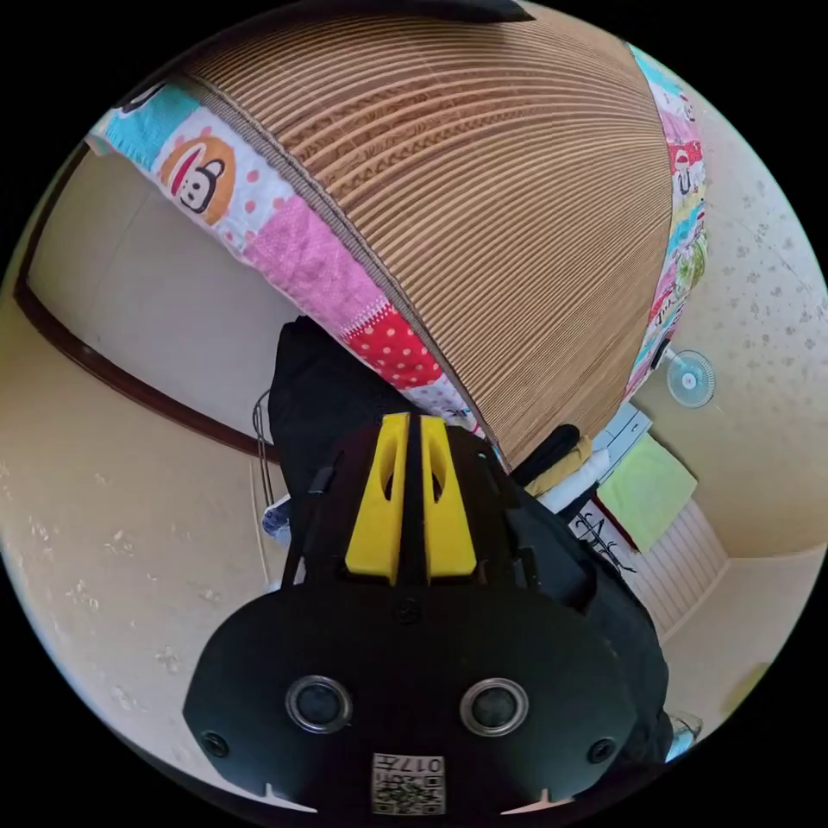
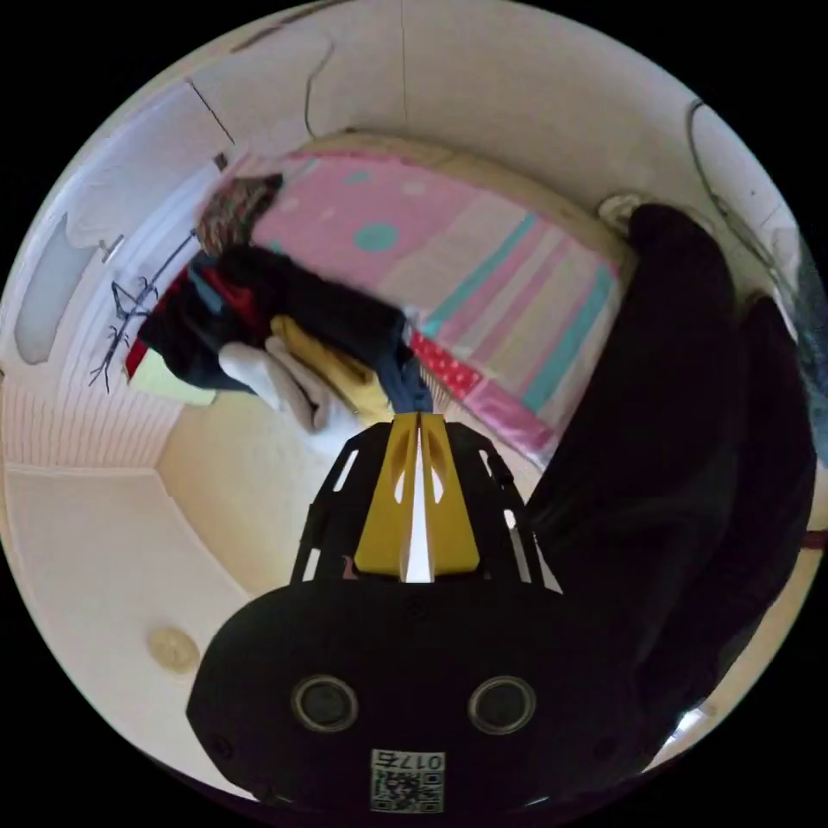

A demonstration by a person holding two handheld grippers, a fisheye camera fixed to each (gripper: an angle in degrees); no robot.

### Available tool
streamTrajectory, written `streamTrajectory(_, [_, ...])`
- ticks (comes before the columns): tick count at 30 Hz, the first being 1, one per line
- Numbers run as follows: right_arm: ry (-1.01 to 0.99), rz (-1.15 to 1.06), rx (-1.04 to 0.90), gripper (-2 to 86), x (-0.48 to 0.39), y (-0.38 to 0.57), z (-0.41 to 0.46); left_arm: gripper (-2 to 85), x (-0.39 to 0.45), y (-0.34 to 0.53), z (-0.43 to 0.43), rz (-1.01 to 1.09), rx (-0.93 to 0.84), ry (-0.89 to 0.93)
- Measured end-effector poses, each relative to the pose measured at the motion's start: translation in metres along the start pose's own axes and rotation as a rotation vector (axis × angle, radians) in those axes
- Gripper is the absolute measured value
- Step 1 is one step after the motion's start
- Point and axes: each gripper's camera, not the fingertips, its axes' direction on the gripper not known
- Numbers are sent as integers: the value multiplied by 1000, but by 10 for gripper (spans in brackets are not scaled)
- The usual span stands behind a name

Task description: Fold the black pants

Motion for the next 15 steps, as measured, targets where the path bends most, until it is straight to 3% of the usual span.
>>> streamTrajectory(1, [26,-41,-182,4,-7,-3,64,30,-1,-2,-3,2,5,6])
streamTrajectory(4, [196,-276,-495,4,-48,31,202,28,-9,-7,-19,11,44,20])
streamTrajectory(7, [200,-384,-585,4,-60,79,274,30,-20,-9,-36,52,101,63])
streamTrajectory(11, [110,-333,-570,3,-33,101,287,53,-53,-16,-57,43,197,129])
streamTrajectory(13, [130,-287,-456,3,-13,99,259,72,-75,-18,-65,-20,247,189])
streamTrajectory(15, [119,-277,-331,3,-6,95,222,87,-102,-11,-81,-89,398,379])
